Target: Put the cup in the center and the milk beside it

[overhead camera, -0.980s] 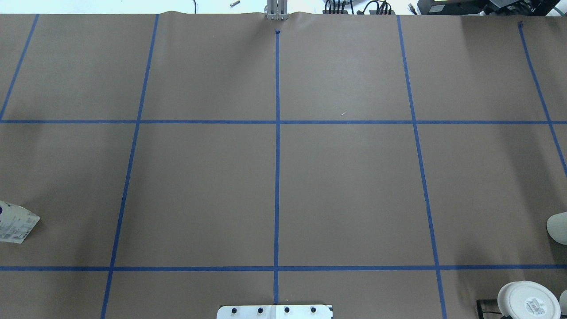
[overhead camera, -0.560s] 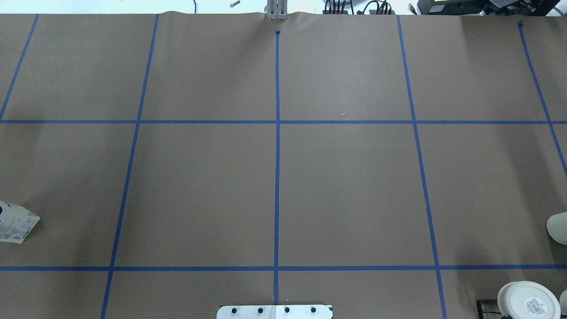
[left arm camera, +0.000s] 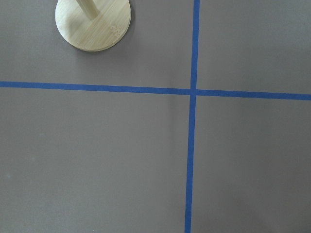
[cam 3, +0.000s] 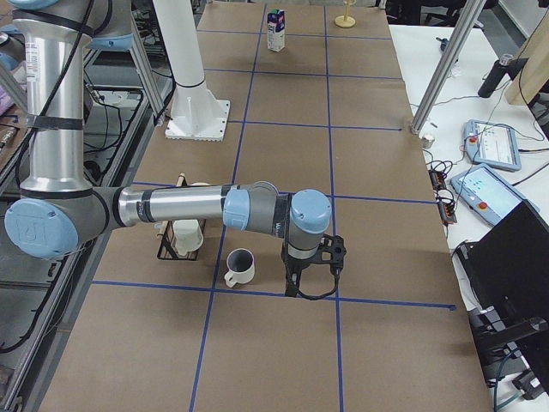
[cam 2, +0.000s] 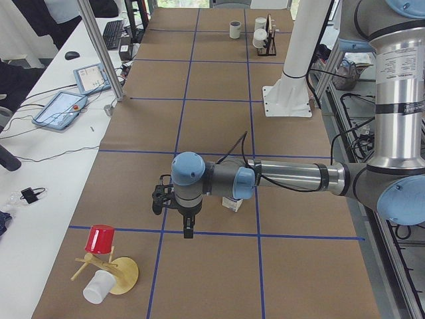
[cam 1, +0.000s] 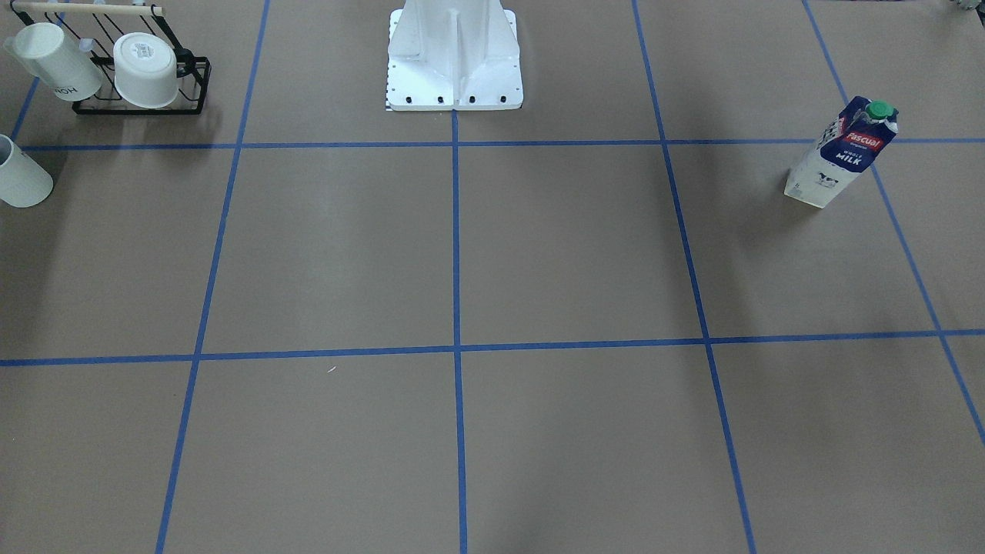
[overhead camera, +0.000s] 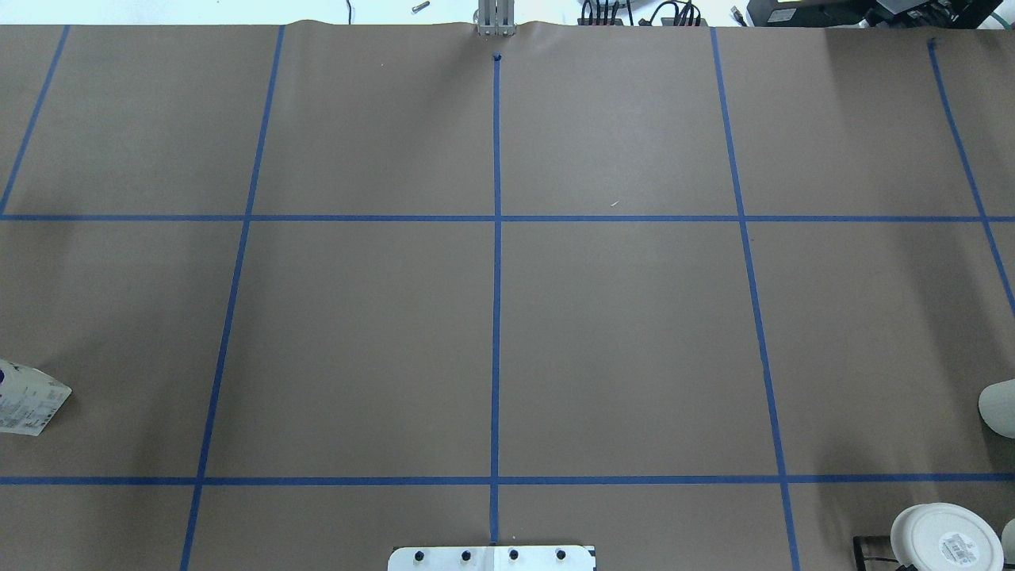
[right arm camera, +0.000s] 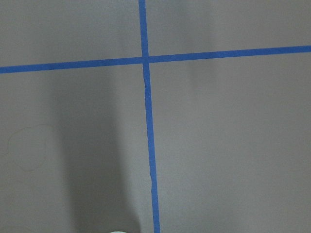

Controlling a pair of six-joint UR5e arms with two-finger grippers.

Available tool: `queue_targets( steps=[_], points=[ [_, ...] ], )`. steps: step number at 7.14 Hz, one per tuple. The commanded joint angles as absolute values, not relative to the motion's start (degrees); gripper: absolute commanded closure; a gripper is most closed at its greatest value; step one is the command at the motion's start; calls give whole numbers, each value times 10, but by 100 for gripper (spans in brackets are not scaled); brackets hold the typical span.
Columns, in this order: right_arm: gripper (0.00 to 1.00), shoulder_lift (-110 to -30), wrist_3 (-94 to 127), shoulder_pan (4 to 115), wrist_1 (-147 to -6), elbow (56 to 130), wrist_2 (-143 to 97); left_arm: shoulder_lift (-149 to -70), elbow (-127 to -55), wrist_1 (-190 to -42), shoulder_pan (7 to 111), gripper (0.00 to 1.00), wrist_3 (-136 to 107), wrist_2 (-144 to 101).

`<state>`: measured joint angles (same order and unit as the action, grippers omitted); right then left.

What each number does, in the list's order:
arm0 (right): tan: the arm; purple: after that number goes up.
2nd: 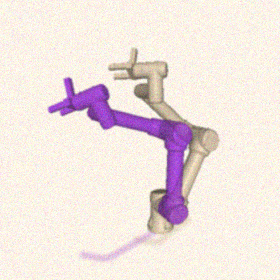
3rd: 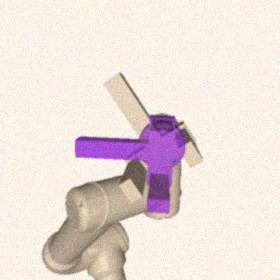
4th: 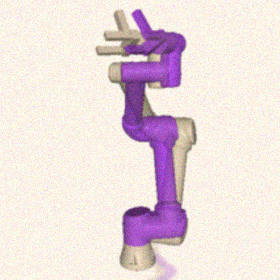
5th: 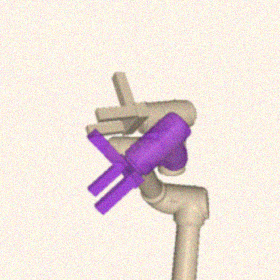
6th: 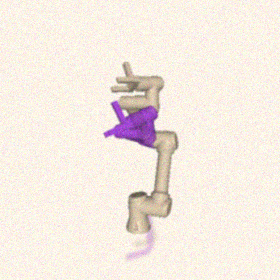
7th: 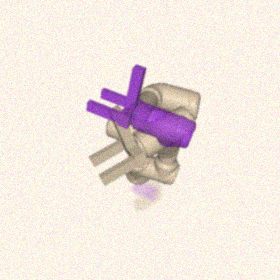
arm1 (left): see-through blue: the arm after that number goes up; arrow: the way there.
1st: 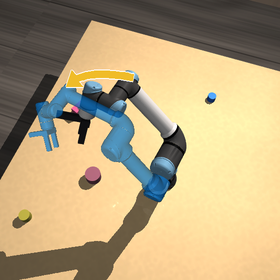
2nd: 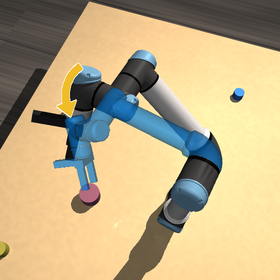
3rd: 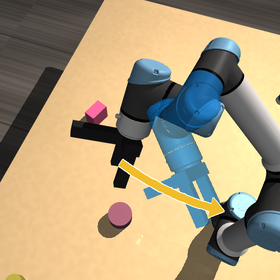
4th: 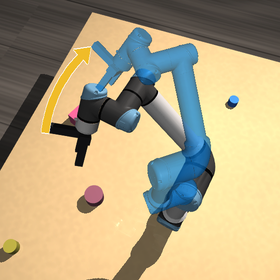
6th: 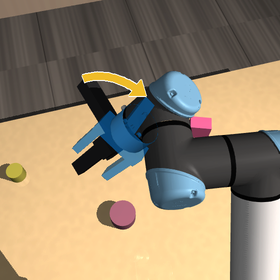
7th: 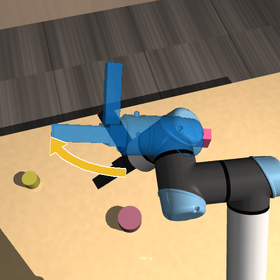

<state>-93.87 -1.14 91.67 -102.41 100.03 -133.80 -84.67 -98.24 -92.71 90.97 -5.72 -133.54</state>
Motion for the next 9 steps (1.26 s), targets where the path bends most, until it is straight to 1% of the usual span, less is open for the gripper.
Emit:
queue_targets(
  steps=[1,7,8,9],
  points=[
    [0,-938,-11,917,-1024,1006,-1339,-852,-981,-925,910,2,-57,-1339],
    [0,-921,-11,911,-1008,999,-1334,-853,-989,-936,910,2,-49,-1337],
    [0,-923,-12,911,-1002,981,-1351,-855,-987,-940,910,2,-49,-1335],
    [0,-934,-18,911,-980,977,-1354,-861,-964,-942,910,2,-57,-1334]
  ],
)
